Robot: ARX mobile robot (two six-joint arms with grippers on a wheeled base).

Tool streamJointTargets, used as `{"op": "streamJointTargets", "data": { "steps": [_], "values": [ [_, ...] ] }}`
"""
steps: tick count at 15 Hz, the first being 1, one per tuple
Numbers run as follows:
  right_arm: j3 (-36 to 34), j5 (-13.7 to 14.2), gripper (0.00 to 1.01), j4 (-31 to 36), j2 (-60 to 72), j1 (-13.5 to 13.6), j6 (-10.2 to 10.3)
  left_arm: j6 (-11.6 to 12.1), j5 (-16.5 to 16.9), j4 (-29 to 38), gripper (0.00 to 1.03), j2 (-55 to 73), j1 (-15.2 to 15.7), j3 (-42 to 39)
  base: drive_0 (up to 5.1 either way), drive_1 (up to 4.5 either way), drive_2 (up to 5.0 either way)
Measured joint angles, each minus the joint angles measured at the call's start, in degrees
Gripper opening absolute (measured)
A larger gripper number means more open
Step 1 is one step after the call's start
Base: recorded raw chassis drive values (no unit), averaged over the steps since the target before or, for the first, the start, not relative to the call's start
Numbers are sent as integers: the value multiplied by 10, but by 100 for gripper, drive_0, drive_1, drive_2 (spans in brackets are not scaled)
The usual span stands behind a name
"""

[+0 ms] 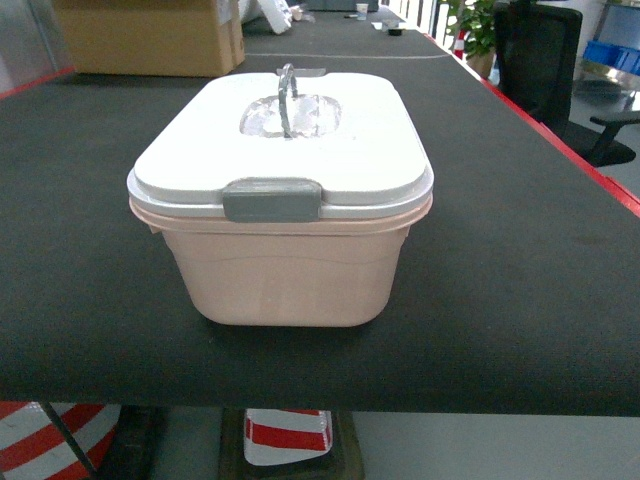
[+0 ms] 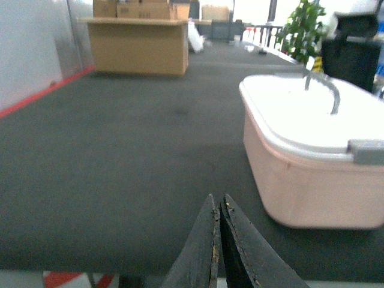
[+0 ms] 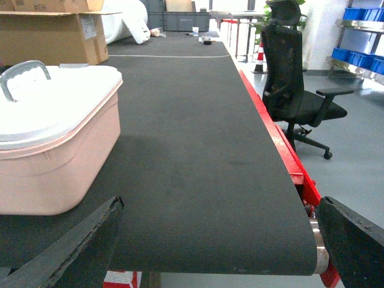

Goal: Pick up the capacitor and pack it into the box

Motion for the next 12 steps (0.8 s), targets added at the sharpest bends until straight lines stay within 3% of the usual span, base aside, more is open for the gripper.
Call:
{"op": "streamJointTargets", "data": {
  "steps": [2, 3, 7, 11, 12],
  "values": [
    [0, 0, 98, 0, 0, 0, 0, 0, -1, -10, 2, 1, 1, 0, 0, 0, 0],
    [0, 0, 98, 0, 0, 0, 0, 0, -1, -8, 21, 1, 1, 0, 0, 0, 0],
    [0, 0, 98, 0, 0, 0, 0, 0, -1, -8, 64, 1, 1, 0, 0, 0, 0],
    [0, 0, 98, 0, 0, 0, 0, 0, -1, -8, 100, 1, 1, 0, 0, 0, 0],
    [0, 0, 98, 0, 0, 0, 0, 0, -1, -8, 98, 1, 1, 0, 0, 0, 0]
  ]
}}
